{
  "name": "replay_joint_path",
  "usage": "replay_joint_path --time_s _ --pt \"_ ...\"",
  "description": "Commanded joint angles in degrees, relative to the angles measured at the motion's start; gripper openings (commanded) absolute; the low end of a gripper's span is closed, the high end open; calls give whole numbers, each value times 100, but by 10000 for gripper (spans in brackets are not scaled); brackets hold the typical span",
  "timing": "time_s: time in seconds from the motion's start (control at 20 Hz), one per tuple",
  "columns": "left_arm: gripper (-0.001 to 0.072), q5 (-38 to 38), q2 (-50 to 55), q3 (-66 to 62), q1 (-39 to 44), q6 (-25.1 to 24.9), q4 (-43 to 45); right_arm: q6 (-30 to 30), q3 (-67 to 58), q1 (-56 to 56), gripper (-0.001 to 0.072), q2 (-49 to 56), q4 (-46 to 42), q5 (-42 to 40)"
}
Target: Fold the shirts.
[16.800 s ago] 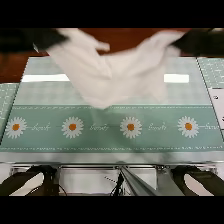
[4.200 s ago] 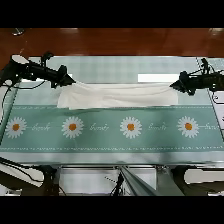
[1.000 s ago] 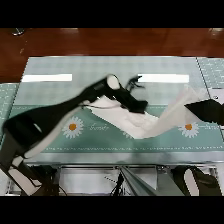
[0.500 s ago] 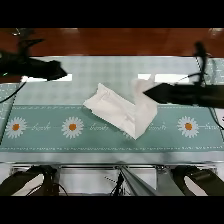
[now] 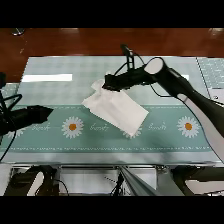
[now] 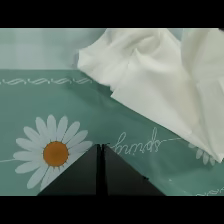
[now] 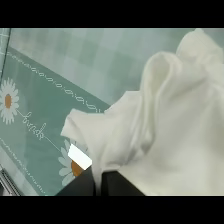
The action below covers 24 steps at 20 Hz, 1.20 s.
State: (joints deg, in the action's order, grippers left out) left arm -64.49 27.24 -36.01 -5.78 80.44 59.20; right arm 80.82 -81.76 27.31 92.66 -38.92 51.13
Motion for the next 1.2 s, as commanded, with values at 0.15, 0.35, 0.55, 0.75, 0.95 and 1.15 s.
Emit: replay_joint_path --time_s 0.15,0.35,0.55,0.75,0.95,1.15 --pt "30 153 -111 411 -24 24 -138 83 -828 304 54 990 348 -39" --pt "30 258 9 415 -26 22 -136 -310 -828 435 630 997 321 269" --pt "30 254 160 415 -26 22 -136 -133 -828 -767 628 389 210 1453" --pt "30 258 203 415 -26 20 -133 214 -551 -1993 628 -1152 -1912 3067" --pt "30 260 245 415 -26 17 -133 1327 2037 -2479 628 -3576 -3864 2002" --pt "30 278 319 417 -26 22 -138 2837 5482 -2282 628 -5274 -2625 -457"
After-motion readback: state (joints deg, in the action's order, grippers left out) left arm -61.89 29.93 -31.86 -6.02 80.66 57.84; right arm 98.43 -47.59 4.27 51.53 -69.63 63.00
